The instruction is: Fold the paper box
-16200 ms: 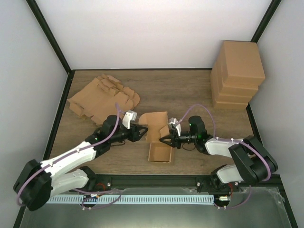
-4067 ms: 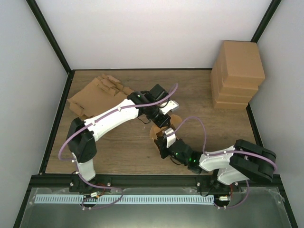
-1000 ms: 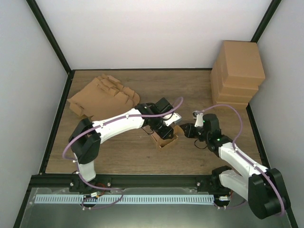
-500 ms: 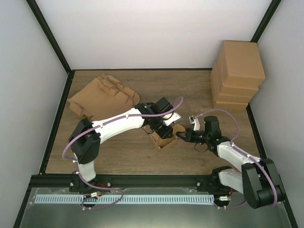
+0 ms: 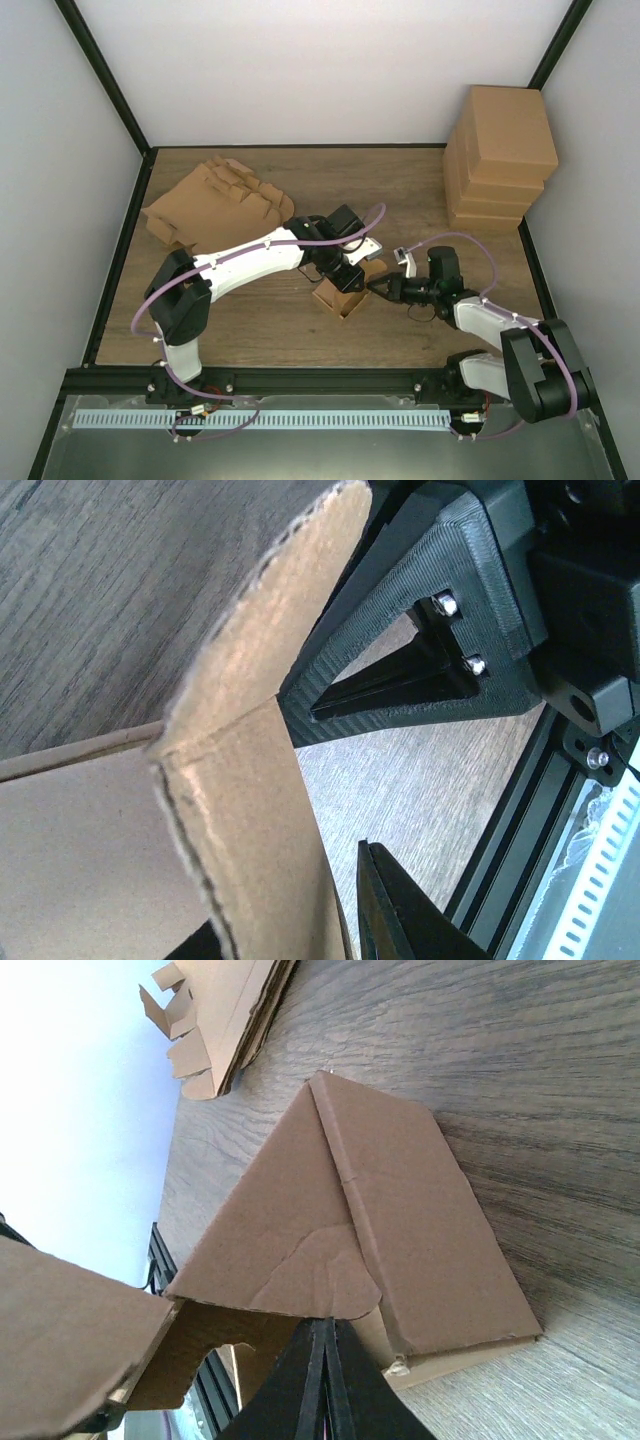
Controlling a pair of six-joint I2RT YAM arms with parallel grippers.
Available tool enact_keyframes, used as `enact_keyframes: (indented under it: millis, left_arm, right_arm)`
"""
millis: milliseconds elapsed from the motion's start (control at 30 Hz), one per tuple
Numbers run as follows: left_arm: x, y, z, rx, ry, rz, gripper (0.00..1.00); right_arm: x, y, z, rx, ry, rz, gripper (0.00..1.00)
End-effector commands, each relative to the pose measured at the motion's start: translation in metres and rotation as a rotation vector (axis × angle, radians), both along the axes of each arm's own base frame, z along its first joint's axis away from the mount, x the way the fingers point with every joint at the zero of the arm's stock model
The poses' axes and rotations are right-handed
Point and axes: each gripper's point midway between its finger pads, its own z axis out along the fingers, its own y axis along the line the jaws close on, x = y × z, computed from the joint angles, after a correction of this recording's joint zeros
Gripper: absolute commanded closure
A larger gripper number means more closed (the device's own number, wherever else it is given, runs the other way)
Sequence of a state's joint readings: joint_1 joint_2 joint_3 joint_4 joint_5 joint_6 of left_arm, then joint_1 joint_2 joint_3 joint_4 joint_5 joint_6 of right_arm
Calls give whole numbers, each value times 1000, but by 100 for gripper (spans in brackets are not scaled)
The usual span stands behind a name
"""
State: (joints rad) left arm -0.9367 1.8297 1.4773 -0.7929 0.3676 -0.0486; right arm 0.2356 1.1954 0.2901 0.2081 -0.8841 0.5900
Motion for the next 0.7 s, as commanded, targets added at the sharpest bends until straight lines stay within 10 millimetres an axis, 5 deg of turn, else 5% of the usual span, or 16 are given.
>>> enact_keyframes:
  millis: [0,200,667]
  left_arm:
    - [-2,-7,12,-44,-9,-20,80]
    - [-2,-5,12,-35,-11,-24,81]
    - [0,-6,6,-28,-16,-24,87]
  right_arm:
    - [8,-5,5,-26,-39,-28,99]
    - [31,-27,6,-167,-123,-175,99]
    - [6,12,11,34,-74,61,99]
